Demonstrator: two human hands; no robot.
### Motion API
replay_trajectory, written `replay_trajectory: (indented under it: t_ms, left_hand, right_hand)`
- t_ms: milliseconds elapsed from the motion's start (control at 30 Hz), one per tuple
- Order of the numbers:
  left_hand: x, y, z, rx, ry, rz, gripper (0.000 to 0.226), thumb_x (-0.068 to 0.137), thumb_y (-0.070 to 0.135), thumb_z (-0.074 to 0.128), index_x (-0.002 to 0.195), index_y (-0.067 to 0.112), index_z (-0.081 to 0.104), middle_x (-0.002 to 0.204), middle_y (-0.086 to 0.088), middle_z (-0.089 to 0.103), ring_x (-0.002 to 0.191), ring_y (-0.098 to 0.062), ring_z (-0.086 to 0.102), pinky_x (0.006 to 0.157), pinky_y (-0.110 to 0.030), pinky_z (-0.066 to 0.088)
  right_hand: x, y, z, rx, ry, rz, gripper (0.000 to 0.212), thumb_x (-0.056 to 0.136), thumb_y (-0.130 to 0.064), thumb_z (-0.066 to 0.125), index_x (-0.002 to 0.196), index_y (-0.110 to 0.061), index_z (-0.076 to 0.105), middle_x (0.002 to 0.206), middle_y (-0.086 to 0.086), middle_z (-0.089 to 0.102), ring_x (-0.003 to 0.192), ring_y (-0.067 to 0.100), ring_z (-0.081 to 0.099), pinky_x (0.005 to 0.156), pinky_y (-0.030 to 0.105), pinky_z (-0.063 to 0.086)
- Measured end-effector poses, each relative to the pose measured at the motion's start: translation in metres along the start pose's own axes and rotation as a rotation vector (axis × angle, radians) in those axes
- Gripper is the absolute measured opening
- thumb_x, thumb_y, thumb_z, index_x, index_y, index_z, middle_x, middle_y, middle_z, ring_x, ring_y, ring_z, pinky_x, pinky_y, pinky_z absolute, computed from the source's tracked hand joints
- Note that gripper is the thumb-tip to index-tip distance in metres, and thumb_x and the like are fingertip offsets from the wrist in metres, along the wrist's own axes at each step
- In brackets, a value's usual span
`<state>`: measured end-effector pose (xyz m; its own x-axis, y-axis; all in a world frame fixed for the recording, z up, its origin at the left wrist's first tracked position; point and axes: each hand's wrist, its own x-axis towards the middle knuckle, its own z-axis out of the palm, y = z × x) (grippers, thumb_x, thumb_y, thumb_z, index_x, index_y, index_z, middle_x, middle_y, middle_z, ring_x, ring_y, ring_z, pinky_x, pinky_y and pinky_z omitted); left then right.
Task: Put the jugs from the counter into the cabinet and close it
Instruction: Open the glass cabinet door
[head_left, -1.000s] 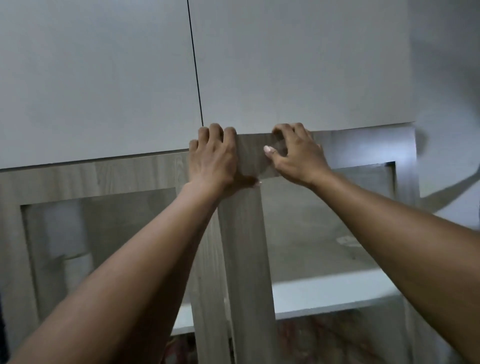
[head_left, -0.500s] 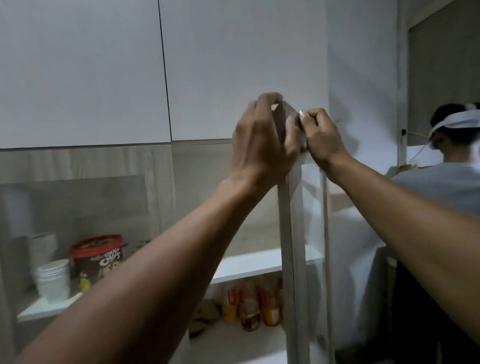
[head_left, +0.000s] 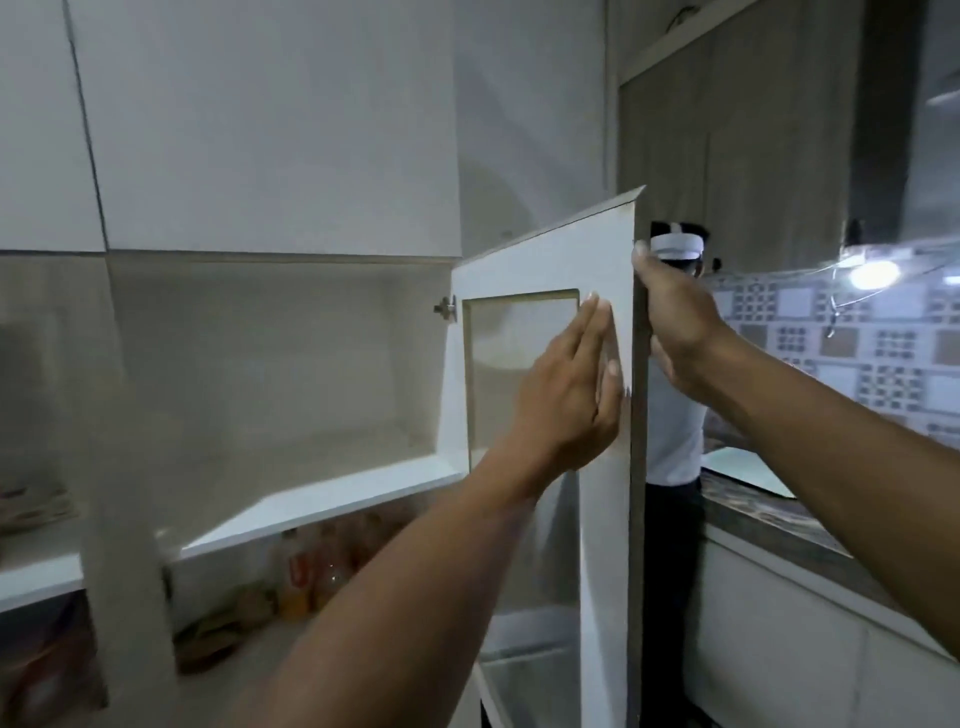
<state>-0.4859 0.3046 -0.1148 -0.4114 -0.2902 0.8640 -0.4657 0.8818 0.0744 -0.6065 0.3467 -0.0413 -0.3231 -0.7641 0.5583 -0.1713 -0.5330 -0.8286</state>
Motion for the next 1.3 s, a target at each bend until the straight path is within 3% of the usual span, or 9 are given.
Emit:
replay_trajectory:
  t_ms: [100,200,300,467,567,667,933,1167,1300]
  left_hand:
    - [0.005,0.000,0.045,0.072,-0.175,0.002,0.070,0.098,0.034,0.031,0.160,0.015,0.006,0.169,-0.002,0.000,0.155,-0.018,0.014,0.121,-0.039,0.029]
    - [0.014,-0.003,0.086,0.134,-0.297,0.001,0.077,0.096,0.038,0.033,0.160,0.020,-0.005,0.169,-0.001,-0.012,0.156,-0.020,0.008,0.122,-0.042,0.026]
    - [0.026,-0.013,0.126,0.166,-0.324,0.037,0.078,0.094,0.039,0.032,0.160,0.020,-0.007,0.168,-0.002,-0.014,0.156,-0.022,0.001,0.125,-0.045,0.018]
    - [0.055,-0.042,0.189,0.192,-0.321,0.129,0.078,0.095,0.043,0.033,0.159,0.026,-0.009,0.168,-0.001,-0.016,0.155,-0.024,-0.010,0.125,-0.049,0.007]
    - [0.073,-0.053,0.219,0.186,-0.325,0.169,0.077,0.096,0.045,0.030,0.159,0.026,-0.008,0.168,-0.002,-0.016,0.155,-0.025,-0.012,0.125,-0.050,0.006]
    - [0.087,-0.058,0.244,0.154,-0.321,0.183,0.076,0.096,0.044,0.029,0.160,0.025,-0.007,0.168,-0.002,-0.016,0.155,-0.024,-0.014,0.125,-0.051,0.006]
    - [0.091,-0.072,0.277,0.180,-0.192,0.215,0.079,0.094,0.045,0.034,0.160,0.027,-0.005,0.169,-0.001,-0.013,0.155,-0.025,-0.013,0.124,-0.052,0.007]
    - [0.086,-0.056,0.240,0.182,-0.322,0.161,0.074,0.098,0.049,0.026,0.159,0.028,-0.009,0.168,0.001,-0.017,0.155,-0.024,-0.014,0.125,-0.052,0.006]
    - [0.071,-0.043,0.203,0.198,-0.408,0.094,0.071,0.099,0.051,0.027,0.159,0.029,-0.002,0.169,-0.002,-0.007,0.156,-0.027,0.000,0.124,-0.052,0.012]
  right_hand:
    - [0.010,0.020,-0.034,-0.322,0.108,-0.095,0.058,0.092,-0.049,0.042,0.143,-0.022,0.046,0.145,0.003,0.055,0.131,0.026,0.052,0.112,0.049,0.038]
    - [0.012,0.050,-0.066,-0.590,0.194,-0.204,0.053,0.100,-0.025,0.044,0.151,-0.019,0.030,0.151,0.005,0.048,0.135,0.028,0.047,0.110,0.039,0.038]
    - [0.016,0.083,-0.091,-0.872,0.232,-0.254,0.072,0.101,-0.020,0.043,0.159,-0.013,0.000,0.167,0.011,0.014,0.149,0.031,0.025,0.116,0.035,0.025]
    - [0.043,0.131,-0.138,-1.207,0.306,-0.357,0.077,0.099,-0.023,0.042,0.158,-0.008,-0.006,0.168,0.014,0.001,0.146,0.034,0.033,0.106,0.042,0.046]
    - [0.060,0.157,-0.166,-1.412,0.286,-0.337,0.079,0.099,-0.026,0.038,0.157,-0.006,-0.010,0.167,0.015,-0.007,0.154,0.029,0.012,0.122,0.043,0.025]
    - [0.073,0.172,-0.188,-1.599,0.250,-0.315,0.079,0.097,-0.034,0.035,0.157,-0.005,-0.007,0.167,0.015,-0.012,0.154,0.030,0.010,0.123,0.036,0.008]
    - [0.087,0.189,-0.195,-1.707,0.325,-0.330,0.084,0.097,-0.037,0.044,0.157,-0.003,-0.004,0.166,0.017,-0.010,0.153,0.028,0.008,0.120,0.037,0.010]
    - [0.075,0.179,-0.189,-1.685,0.295,-0.314,0.088,0.096,-0.041,0.045,0.158,-0.008,-0.008,0.167,0.015,-0.014,0.153,0.025,-0.004,0.122,0.039,0.002]
    - [0.055,0.165,-0.171,-1.646,0.298,-0.328,0.092,0.092,-0.037,0.052,0.158,-0.006,-0.004,0.167,0.016,-0.012,0.154,0.028,-0.009,0.124,0.048,0.003]
